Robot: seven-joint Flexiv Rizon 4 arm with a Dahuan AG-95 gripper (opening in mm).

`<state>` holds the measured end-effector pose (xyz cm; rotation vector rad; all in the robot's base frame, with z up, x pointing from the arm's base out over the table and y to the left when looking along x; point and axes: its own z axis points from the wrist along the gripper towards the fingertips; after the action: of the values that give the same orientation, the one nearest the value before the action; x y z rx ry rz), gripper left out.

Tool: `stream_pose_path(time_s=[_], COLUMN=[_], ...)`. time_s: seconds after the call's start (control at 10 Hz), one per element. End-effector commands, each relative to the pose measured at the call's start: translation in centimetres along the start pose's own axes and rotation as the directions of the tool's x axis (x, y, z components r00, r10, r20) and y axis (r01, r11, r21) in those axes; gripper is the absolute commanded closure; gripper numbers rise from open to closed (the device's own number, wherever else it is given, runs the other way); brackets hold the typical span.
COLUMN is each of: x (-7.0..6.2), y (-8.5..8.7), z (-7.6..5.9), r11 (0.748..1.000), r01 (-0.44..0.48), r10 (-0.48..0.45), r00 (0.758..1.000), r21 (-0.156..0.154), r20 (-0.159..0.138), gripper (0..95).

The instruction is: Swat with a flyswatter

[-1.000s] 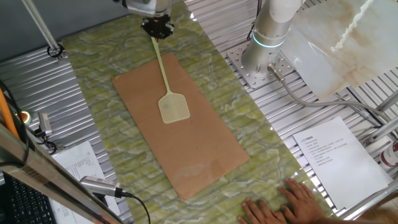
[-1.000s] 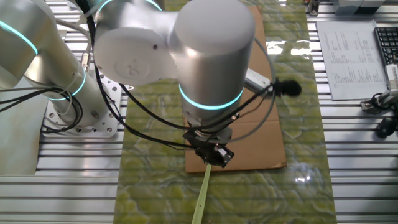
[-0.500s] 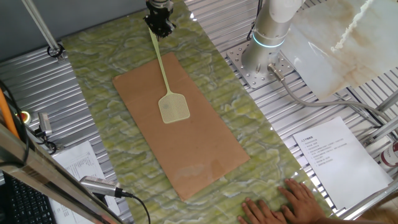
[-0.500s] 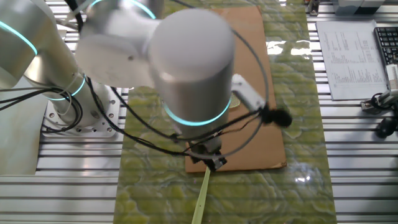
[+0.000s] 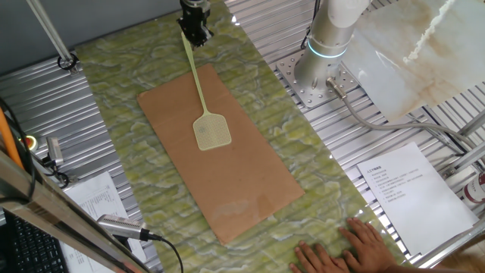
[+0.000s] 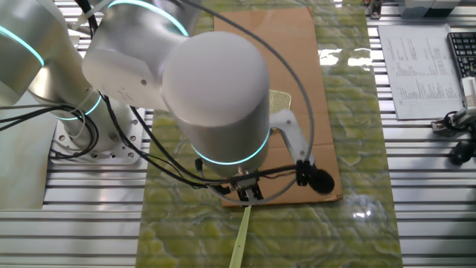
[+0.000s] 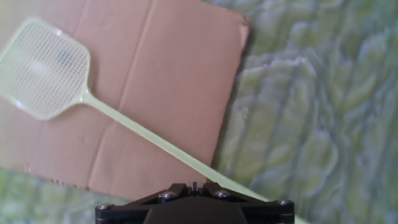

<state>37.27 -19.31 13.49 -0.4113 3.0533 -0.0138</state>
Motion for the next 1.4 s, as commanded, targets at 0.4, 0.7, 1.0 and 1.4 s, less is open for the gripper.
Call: stream_pose_path(time_s=[0.4, 0.7, 1.0, 1.4], x=[0.19, 0.21, 0.22, 0.21], y=[-0.23, -0.41, -0.44, -0.56], z=[-0.43, -0.47, -0.49, -0.44], r11=[0.987, 0.984, 0.978, 0.98], r01=[-0.161, -0.178, -0.207, -0.198], r10=[0.162, 0.178, 0.207, 0.198], r00=[0.985, 0.981, 0.976, 0.978], r21=[0.014, 0.01, 0.0, 0.0], r20=[-0.065, -0.076, -0.073, -0.064], gripper=[95.0, 95.0, 95.0, 95.0])
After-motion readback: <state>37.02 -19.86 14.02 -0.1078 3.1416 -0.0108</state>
